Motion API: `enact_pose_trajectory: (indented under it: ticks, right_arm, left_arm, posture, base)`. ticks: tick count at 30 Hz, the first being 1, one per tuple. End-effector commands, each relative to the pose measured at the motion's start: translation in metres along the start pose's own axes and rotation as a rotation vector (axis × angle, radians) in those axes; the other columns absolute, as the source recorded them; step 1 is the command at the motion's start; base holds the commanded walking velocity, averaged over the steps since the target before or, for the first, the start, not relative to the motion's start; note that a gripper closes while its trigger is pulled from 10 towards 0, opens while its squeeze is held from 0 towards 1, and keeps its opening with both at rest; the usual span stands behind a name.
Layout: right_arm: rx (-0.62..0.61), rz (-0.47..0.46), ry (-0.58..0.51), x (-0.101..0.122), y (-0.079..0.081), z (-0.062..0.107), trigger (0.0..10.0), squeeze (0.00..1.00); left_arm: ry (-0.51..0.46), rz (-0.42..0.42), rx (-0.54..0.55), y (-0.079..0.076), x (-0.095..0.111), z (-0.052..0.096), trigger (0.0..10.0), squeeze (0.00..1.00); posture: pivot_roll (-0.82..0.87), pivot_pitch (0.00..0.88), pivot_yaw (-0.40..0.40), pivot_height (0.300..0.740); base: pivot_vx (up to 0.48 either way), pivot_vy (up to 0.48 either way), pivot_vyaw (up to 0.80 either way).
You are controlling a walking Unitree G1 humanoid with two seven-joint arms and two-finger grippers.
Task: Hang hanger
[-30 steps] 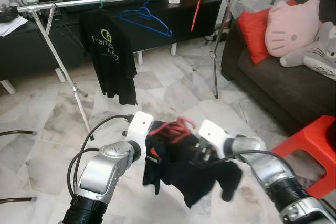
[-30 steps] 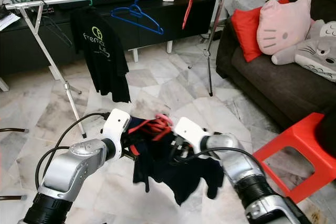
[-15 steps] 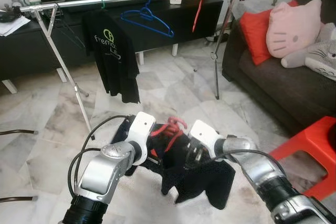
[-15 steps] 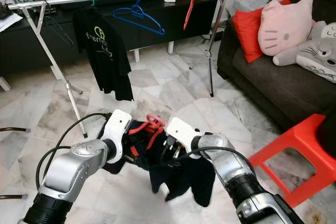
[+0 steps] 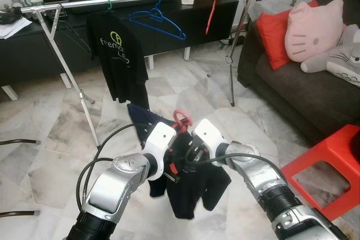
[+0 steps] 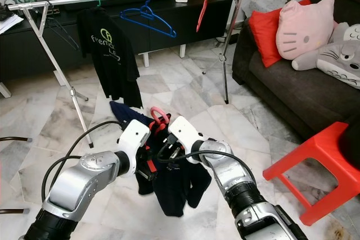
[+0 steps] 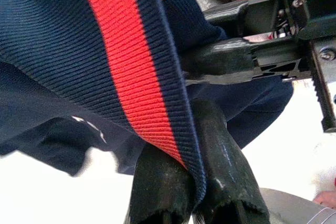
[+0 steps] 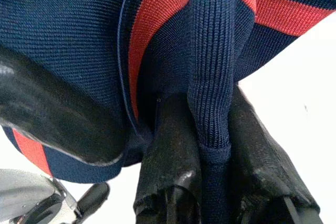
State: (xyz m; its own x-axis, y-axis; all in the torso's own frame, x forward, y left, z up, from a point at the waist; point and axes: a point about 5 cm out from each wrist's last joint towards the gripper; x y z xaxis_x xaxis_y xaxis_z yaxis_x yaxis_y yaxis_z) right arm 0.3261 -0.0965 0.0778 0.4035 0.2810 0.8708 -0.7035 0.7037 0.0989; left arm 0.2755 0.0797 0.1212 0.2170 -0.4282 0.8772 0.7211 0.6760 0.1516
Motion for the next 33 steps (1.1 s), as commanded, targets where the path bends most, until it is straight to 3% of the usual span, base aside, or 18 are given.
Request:
enact_pose_trajectory:
  ticks: [1, 2, 3, 33]
  right_arm:
    - [0.003, 0.006, -0.046, 0.0095, -0.0010, 0.0012, 10.0, 0.00]
    - [0.003, 0.006, -0.047, 0.0093, -0.0010, 0.0012, 10.0, 0.00]
    - [0.001, 0.005, -0.048, 0.0094, -0.0014, 0.0015, 10.0, 0.00]
    - [-0.046, -0.004, -0.100, 0.0069, -0.0007, -0.0045, 10.0, 0.00]
  left_arm:
    - [-0.014, -0.007, -0.020, -0.0044, 0.0010, -0.0003, 10.0, 0.24]
    - [-0.012, -0.009, -0.019, -0.0043, 0.0006, -0.0003, 10.0, 0.89]
    - [-0.011, -0.010, -0.018, -0.0042, 0.0003, -0.0004, 10.0, 1.00]
    - [-0.001, -0.028, -0.060, -0.0094, -0.0039, 0.0024, 10.0, 1.00]
  posture:
    - [-0.09, 0.030, -0.038, 0.740]
    - [-0.09, 0.030, -0.038, 0.740]
    - [-0.09, 0.030, -0.037, 0.740]
    - [-0.08, 0.031, -0.042, 0.740]
  base:
    - [0.000, 0.000, 0.00]
    - [0.000, 0.000, 0.00]
    - [0.000, 0.000, 0.00]
    - [0.000, 0.000, 0.00]
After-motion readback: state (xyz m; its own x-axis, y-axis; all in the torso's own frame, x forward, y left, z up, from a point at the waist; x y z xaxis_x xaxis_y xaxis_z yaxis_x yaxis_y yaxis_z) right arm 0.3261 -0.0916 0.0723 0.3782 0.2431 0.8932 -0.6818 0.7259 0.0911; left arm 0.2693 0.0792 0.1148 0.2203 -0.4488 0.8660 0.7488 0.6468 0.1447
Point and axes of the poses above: a point about 5 cm out from each wrist's last joint towards the gripper, its own z axis pointing back from the gripper into the wrist, its own x axis along the axis of the wrist's last joint, y = z × x, and after that the axes turned 14 degrees about -z, right-handed
